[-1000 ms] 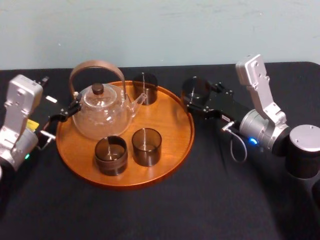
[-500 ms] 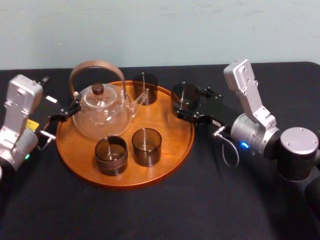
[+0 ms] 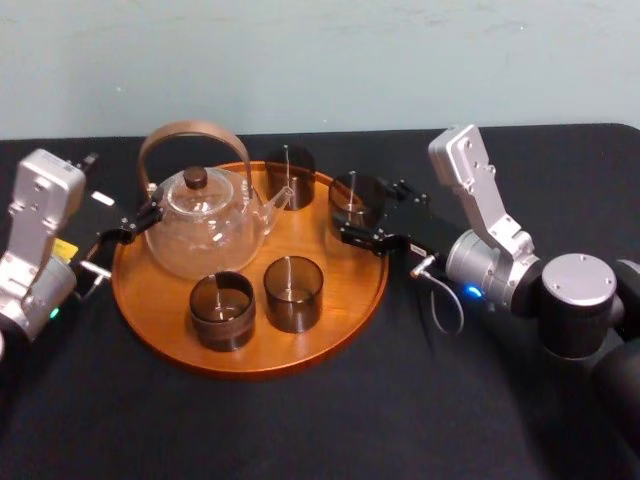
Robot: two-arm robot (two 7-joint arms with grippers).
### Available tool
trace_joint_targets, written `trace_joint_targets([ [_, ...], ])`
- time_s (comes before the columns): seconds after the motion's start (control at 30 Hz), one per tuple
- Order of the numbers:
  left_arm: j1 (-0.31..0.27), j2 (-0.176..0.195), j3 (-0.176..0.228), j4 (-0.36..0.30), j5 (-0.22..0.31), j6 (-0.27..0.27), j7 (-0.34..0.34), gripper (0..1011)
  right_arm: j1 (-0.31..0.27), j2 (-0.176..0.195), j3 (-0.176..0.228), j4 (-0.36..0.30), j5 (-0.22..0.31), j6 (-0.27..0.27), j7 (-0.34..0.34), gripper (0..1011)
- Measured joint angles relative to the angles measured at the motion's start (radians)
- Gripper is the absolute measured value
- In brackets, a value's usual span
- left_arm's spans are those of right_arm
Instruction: Pick up the glass from the table and place it on the tray.
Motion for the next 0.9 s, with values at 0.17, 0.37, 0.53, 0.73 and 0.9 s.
trace_joint_targets([
  [0.17, 0.0, 0.0, 0.0, 0.0, 0.0, 0.0, 0.0, 1009, 0.014, -0.008, -0.005, 0.025, 0.0, -0.005, 0.003, 898],
  [0.37, 0.0, 0.0, 0.0, 0.0, 0.0, 0.0, 0.0, 1009, 0.032, -0.02, -0.011, 0.057, -0.001, -0.013, 0.007, 898],
  [0.53, 0.0, 0.0, 0.0, 0.0, 0.0, 0.0, 0.0, 1009, 0.045, -0.027, -0.017, 0.08, -0.003, -0.016, 0.01, 898],
  [0.73, 0.0, 0.0, 0.0, 0.0, 0.0, 0.0, 0.0, 1010, 0.056, -0.035, -0.024, 0.1, -0.007, -0.02, 0.013, 898],
  [0.9, 0.0, 0.0, 0.0, 0.0, 0.0, 0.0, 0.0, 1009, 0.062, -0.041, -0.028, 0.114, -0.009, -0.023, 0.016, 898],
])
